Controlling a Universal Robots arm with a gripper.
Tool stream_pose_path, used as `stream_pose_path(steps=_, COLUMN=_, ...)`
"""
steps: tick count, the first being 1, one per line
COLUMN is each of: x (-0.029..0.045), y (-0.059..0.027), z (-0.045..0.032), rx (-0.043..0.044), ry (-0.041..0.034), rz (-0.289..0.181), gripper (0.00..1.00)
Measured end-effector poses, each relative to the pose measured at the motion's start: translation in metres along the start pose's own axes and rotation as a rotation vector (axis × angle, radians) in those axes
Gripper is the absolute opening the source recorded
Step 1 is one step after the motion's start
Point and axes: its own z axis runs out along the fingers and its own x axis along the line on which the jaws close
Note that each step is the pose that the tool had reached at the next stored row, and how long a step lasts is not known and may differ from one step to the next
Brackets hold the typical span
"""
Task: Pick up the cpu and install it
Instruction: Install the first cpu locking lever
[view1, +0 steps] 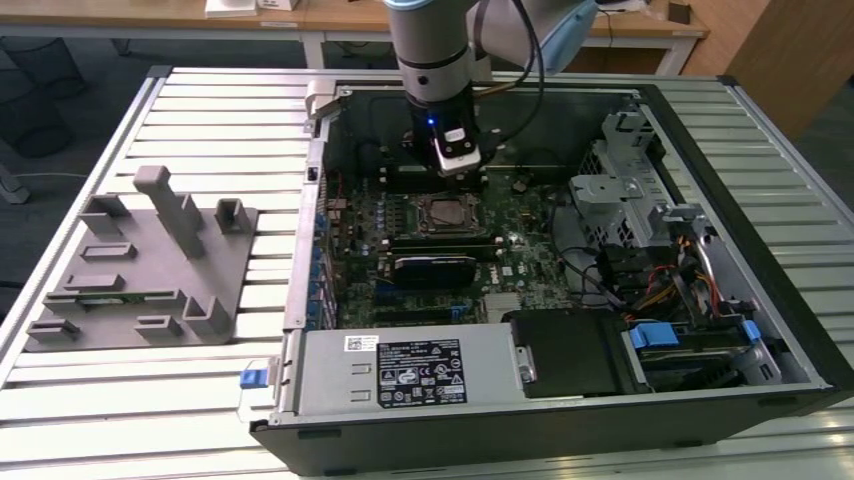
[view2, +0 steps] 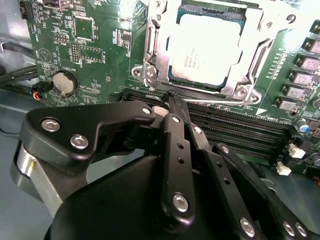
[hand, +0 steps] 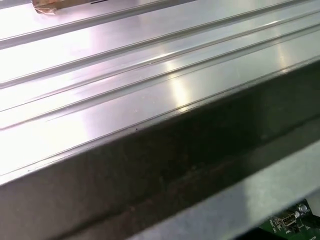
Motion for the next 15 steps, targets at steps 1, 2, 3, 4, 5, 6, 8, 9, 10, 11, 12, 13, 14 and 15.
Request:
stream_pose_path(steps=1, x=0.0000, y=0.0000, z=0.0000, rx=-0.0006, ry=0.0003, rz=-0.001, gripper=0.11)
stream_pose_path(steps=2, x=0.0001, y=0.0001, z=0.0000, rx=-0.0012, ry=0.0007, rz=-0.003, gripper=0.11)
stream_pose_path(steps=3, x=0.0001, y=0.0001, z=0.0001, rx=-0.0020, ry=0.0013, rz=-0.008, gripper=0.11)
stream_pose_path(steps=4, x=0.0001, y=0.0001, z=0.0001, rx=-0.0032, ry=0.0024, rz=-0.015, gripper=0.11)
stream_pose_path(steps=5, x=0.0001, y=0.0001, z=0.0001, rx=-0.0047, ry=0.0037, rz=-0.024, gripper=0.11)
stream_pose_path(steps=6, x=0.0001, y=0.0001, z=0.0001, rx=-0.0064, ry=0.0051, rz=-0.033, gripper=0.11)
stream_pose_path(steps=8, x=0.0001, y=0.0002, z=0.0001, rx=-0.0095, ry=0.0078, rz=-0.051, gripper=0.11)
stream_pose_path(steps=9, x=0.0001, y=0.0002, z=0.0002, rx=-0.0093, ry=0.0079, rz=-0.054, gripper=0.11)
stream_pose_path(steps=10, x=0.0001, y=0.0001, z=0.0002, rx=-0.0089, ry=0.0079, rz=-0.055, gripper=0.11)
stream_pose_path(steps=11, x=0.0001, y=0.0001, z=0.0003, rx=-0.0087, ry=0.0079, rz=-0.055, gripper=0.11)
stream_pose_path(steps=12, x=0.0002, y=0.0000, z=0.0004, rx=-0.0086, ry=0.0078, rz=-0.055, gripper=0.11)
stream_pose_path(steps=13, x=0.0003, y=0.0000, z=0.0006, rx=-0.0083, ry=0.0077, rz=-0.056, gripper=0.11)
stream_pose_path(steps=14, x=0.0005, y=-0.0001, z=0.0008, rx=-0.0077, ry=0.0075, rz=-0.056, gripper=0.11)
stream_pose_path(steps=15, x=0.0011, y=-0.0004, z=0.0010, rx=-0.0066, ry=0.0072, rz=-0.056, gripper=0.11)
